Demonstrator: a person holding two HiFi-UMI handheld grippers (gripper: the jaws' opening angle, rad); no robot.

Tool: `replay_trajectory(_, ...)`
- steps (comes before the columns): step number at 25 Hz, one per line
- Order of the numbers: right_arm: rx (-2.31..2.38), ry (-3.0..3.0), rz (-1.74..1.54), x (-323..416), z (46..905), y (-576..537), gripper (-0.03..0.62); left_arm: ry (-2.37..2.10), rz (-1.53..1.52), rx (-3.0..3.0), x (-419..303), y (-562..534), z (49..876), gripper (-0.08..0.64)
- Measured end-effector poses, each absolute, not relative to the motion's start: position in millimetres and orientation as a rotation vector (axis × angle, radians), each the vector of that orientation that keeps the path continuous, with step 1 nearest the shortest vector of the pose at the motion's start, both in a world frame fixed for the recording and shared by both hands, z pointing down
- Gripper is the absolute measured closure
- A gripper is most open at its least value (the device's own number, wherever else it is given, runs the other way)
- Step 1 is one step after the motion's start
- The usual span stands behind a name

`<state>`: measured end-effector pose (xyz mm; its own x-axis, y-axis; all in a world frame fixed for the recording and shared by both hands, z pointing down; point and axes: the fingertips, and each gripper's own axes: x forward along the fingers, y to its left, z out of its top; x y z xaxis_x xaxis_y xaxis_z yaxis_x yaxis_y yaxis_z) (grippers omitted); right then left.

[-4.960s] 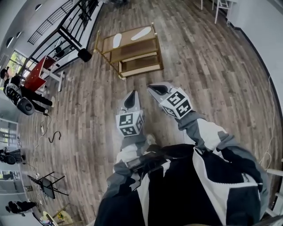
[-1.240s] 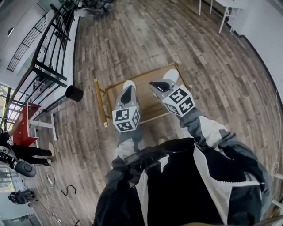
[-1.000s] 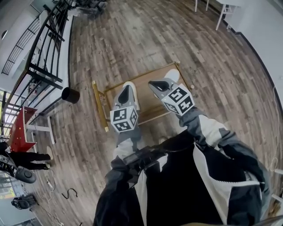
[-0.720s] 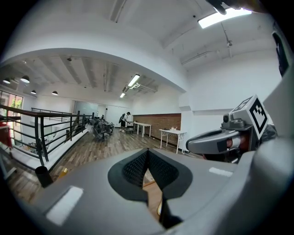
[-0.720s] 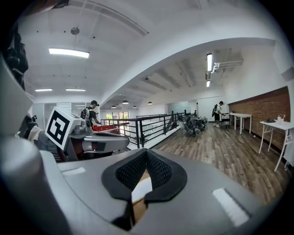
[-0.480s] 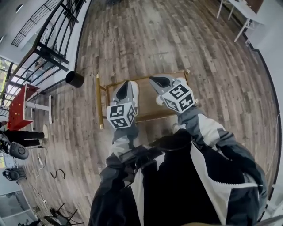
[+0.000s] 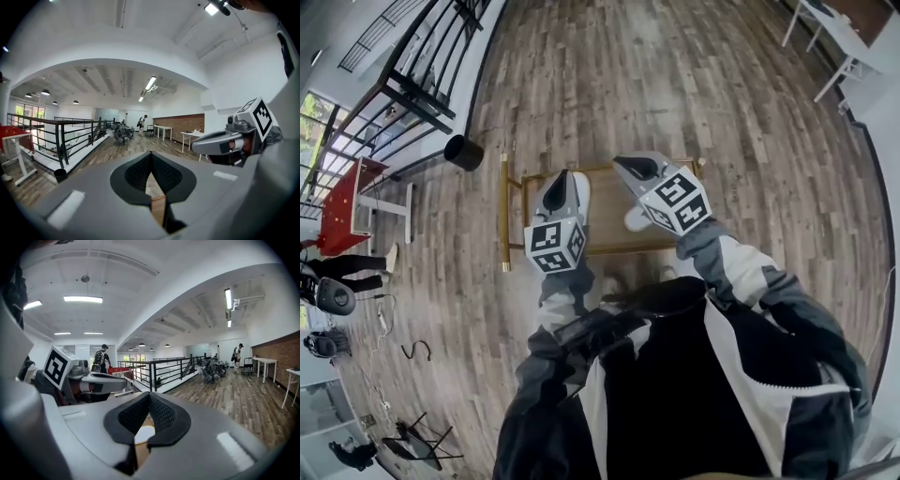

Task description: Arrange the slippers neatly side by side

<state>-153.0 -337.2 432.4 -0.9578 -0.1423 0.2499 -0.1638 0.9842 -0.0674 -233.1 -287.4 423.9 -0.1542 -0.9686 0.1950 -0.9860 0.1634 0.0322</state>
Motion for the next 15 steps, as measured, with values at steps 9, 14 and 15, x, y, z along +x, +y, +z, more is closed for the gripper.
replay_trajectory(9,0.359,-2.880,0.157,-162.2,433.5,-353.0,0.588,-2.154,0.182,2.051,-231.9,-304.1,425.9,0.555)
replay_trajectory(14,0.396,-2.893,0.146,-161.1,428.0,-350.0,0.588,-2.116,0.238,2.107,-233.8,-304.2,431.1,0.556)
replay_trajectory(15,0.403,-2.898,0.142,-160.3,426.7,-348.1,0.588,-2.104,0.281,2.110,-234.9,-302.9,438.0,0.557)
